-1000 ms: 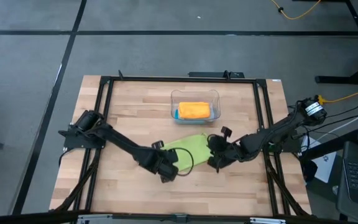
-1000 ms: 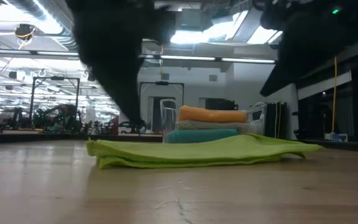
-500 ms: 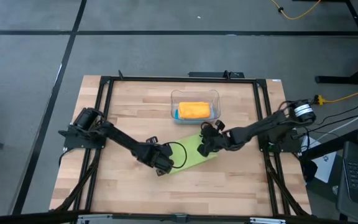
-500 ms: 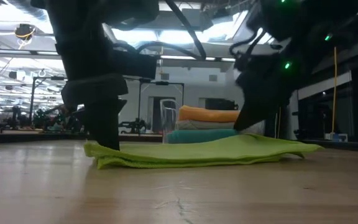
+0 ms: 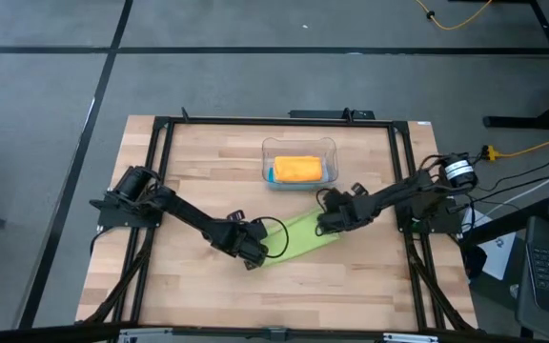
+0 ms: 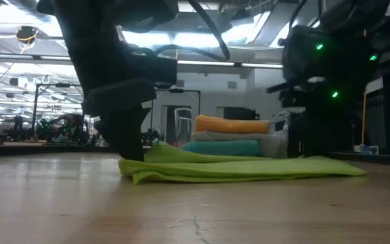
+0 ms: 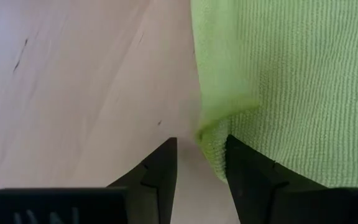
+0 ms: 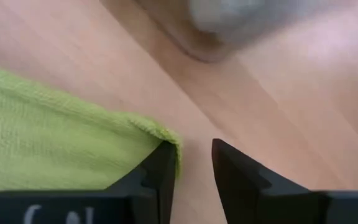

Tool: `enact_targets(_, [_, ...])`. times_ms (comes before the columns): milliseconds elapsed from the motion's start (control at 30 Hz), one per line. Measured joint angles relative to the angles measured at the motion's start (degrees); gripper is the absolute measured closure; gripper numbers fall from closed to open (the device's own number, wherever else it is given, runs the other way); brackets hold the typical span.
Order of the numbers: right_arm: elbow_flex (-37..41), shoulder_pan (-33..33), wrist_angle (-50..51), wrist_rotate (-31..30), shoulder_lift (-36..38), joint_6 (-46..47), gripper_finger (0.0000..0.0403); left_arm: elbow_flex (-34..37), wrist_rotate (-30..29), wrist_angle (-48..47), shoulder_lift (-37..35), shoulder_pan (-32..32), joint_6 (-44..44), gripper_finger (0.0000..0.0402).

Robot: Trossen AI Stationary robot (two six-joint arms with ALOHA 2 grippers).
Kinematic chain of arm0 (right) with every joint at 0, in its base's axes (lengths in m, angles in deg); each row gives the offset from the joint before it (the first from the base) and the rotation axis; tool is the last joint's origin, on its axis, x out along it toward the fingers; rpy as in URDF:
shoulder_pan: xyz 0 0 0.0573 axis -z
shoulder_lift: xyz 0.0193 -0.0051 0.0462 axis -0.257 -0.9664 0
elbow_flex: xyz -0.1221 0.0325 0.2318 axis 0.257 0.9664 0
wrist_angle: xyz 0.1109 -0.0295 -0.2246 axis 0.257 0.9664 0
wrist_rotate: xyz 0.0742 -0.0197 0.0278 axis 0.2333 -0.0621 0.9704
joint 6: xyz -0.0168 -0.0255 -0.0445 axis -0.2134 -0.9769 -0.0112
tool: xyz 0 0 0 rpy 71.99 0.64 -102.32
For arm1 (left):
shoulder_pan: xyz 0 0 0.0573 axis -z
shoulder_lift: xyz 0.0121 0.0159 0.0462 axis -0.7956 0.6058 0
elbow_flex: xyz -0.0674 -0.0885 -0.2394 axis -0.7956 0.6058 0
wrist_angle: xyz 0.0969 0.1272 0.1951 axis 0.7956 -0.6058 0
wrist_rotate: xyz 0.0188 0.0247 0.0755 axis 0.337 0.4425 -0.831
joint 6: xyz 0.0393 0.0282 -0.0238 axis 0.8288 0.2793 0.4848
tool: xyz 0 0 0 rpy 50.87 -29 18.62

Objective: Fold microfiber towels
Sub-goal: Fold the green towel

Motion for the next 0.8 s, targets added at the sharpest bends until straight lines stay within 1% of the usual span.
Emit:
enact_targets(67, [0.0,-0.9,3.5,-0.3,2.2,2.8,0.0296,0.0,0.0,0.7,0.0,0.0,0.0,0.0278])
enact_targets(167, [0.2,-2.5,6.2,-2.4,5.8,4.1,0.0296,0.1,0.1,1.8,0.0,-0.2,0.1,0.0278])
enact_targets(233, [0.3,-3.5,7.1,-3.4,8.5,4.1,0.0296,0.1,0.2,2.4,0.1,-0.2,0.1,0.0278])
enact_targets(500, [0.3,-8.0,7.3,-4.1,19.2,2.0,0.0296,0.2,0.9,2.3,0.0,-0.1,0.1,0.0278])
enact_targets(633, [0.4,-10.9,6.8,-7.8,23.3,1.7,0.0296,0.2,0.6,2.4,0.0,-0.1,0.1,0.0278])
enact_targets(800, [0.4,-13.3,7.3,-13.5,25.7,2.5,0.0296,0.3,0.7,2.3,0.0,0.0,0.1,0.0278])
